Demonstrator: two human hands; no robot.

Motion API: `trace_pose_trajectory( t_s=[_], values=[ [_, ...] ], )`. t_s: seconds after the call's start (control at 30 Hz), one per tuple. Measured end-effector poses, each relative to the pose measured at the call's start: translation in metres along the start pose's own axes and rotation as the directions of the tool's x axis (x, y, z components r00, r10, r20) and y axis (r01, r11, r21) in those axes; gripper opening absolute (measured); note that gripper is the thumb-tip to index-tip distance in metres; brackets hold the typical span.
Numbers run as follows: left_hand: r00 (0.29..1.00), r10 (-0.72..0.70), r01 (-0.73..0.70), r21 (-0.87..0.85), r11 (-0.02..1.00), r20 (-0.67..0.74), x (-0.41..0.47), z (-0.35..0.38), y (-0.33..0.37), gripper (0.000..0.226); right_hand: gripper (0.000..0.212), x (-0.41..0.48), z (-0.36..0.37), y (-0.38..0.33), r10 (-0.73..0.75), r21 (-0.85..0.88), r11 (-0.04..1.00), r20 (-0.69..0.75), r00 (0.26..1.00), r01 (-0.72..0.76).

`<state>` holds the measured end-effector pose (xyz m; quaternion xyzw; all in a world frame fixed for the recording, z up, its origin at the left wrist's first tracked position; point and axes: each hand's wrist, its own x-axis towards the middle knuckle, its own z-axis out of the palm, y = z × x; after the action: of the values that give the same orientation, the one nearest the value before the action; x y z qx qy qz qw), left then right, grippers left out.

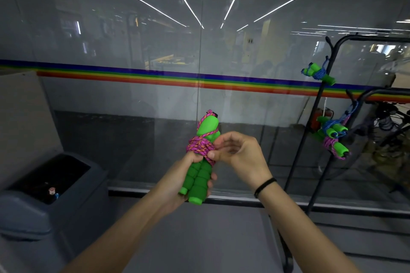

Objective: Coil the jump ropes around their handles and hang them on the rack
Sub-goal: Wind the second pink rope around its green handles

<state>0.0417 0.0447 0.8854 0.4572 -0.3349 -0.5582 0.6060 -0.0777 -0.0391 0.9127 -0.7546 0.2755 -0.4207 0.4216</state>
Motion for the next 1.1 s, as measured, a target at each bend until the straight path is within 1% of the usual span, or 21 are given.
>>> trace_pose_trajectory(
  t_s=[0.07, 0.13, 0.2, 0.37, 0.43, 0.57, 0.63, 0.73, 0.9, 1.0, 1.1],
  values=[
    [1.000, 0.000, 0.000, 0.023, 1.000, -0.012, -0.002, 0.000, -0.001, 0.026, 0.025, 0.001, -0.002, 0.002, 0.003, -0.050, 0.999, 0.038, 0.999, -0.001],
    [1.000, -0.001, 0.001, 0.031, 1.000, -0.019, -0.002, 0.001, -0.001, 0.026, 0.020, 0.000, -0.002, 0.001, -0.011, -0.149, 0.989, 0.043, 0.999, 0.018],
    [1.000, -0.004, 0.005, 0.042, 0.999, -0.027, -0.002, 0.001, -0.003, 0.025, 0.018, 0.000, -0.004, 0.000, -0.033, -0.211, 0.977, 0.038, 0.999, 0.040],
    [1.000, -0.025, 0.026, 0.054, 0.998, -0.007, -0.002, -0.001, -0.004, 0.026, 0.017, -0.005, -0.005, 0.001, -0.134, -0.345, 0.930, 0.011, 0.991, 0.130],
    [0.999, -0.044, 0.044, 0.040, 0.998, 0.009, -0.002, -0.002, -0.004, 0.027, 0.017, -0.006, -0.004, 0.003, -0.165, -0.370, 0.915, 0.026, 0.986, 0.163],
    [0.990, -0.125, 0.124, 0.018, 0.992, 0.058, -0.005, -0.008, -0.002, 0.029, 0.016, -0.006, -0.008, 0.008, -0.220, -0.417, 0.865, 0.188, 0.957, 0.281],
    [0.983, -0.168, 0.167, 0.023, 0.986, 0.076, -0.006, -0.011, 0.000, 0.030, 0.016, -0.005, -0.012, 0.009, -0.226, -0.441, 0.837, 0.261, 0.939, 0.324],
    [0.977, -0.198, 0.195, 0.038, 0.980, 0.075, -0.006, -0.014, 0.001, 0.032, 0.014, -0.005, -0.015, 0.008, -0.227, -0.476, 0.802, 0.313, 0.922, 0.359],
    [0.968, -0.246, 0.244, 0.029, 0.969, 0.056, -0.004, -0.015, -0.003, 0.038, 0.015, -0.007, -0.008, 0.012, -0.246, -0.571, 0.716, 0.334, 0.910, 0.403],
    [0.971, -0.239, 0.238, 0.023, 0.971, 0.027, -0.002, -0.013, -0.007, 0.033, 0.013, -0.007, -0.004, 0.014, -0.208, -0.609, 0.715, 0.285, 0.936, 0.344],
    [0.982, -0.183, 0.184, 0.019, 0.983, -0.046, 0.001, -0.007, -0.010, 0.030, 0.011, -0.006, 0.001, 0.017, -0.201, -0.635, 0.722, 0.188, 0.961, 0.275]
  ],
)
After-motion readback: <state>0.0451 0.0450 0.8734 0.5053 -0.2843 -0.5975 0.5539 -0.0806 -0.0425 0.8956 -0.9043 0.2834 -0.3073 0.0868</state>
